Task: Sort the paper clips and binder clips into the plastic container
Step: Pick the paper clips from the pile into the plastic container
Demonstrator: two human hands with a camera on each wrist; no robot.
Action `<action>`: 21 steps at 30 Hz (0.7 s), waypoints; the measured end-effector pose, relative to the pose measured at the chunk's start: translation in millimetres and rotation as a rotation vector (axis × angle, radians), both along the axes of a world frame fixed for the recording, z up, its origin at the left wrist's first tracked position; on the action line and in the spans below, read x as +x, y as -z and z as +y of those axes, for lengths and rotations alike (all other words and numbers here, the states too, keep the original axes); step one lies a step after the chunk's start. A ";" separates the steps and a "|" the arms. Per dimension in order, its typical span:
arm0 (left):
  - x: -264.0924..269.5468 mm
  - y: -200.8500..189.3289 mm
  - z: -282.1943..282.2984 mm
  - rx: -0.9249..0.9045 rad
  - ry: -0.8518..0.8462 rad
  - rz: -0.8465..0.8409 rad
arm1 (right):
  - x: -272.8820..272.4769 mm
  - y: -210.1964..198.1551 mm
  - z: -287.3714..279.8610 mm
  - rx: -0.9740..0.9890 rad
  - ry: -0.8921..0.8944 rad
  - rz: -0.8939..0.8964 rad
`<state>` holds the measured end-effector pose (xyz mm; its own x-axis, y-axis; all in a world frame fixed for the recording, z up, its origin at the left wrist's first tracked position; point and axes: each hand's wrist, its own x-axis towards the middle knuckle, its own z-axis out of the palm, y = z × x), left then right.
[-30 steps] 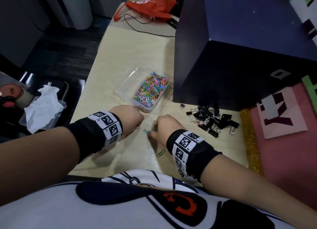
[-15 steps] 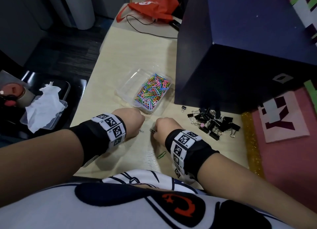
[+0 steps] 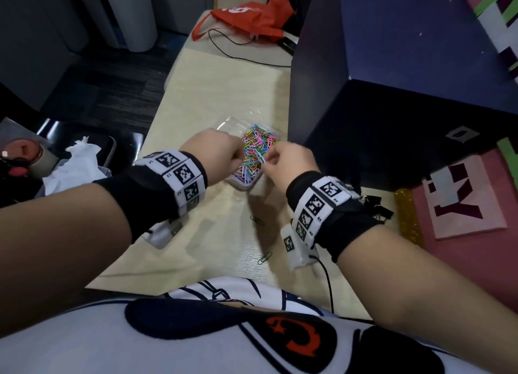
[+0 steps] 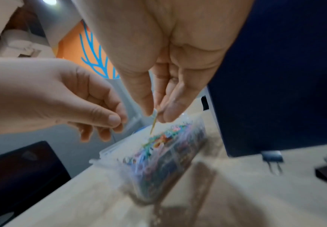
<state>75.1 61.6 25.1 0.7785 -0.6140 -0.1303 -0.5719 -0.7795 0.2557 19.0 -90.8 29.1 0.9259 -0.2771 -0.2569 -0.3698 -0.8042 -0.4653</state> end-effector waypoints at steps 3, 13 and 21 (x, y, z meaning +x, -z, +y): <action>6.7 -0.1 1.1 -0.028 0.000 -0.014 | 4.2 -4.5 -5.7 -0.026 -0.038 0.038; -51.2 38.5 -17.4 0.315 0.420 0.106 | -74.2 35.6 8.8 -0.260 -0.469 0.591; -54.9 56.2 -21.2 0.432 0.410 0.009 | -74.1 44.8 -7.9 -0.258 -0.334 0.444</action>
<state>20.2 40.4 -31.1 0.4867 -0.7540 -0.4412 -0.8475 -0.5300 -0.0291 -55.1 -98.7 -15.7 0.7934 -0.0944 -0.6014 -0.1918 -0.9764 -0.0997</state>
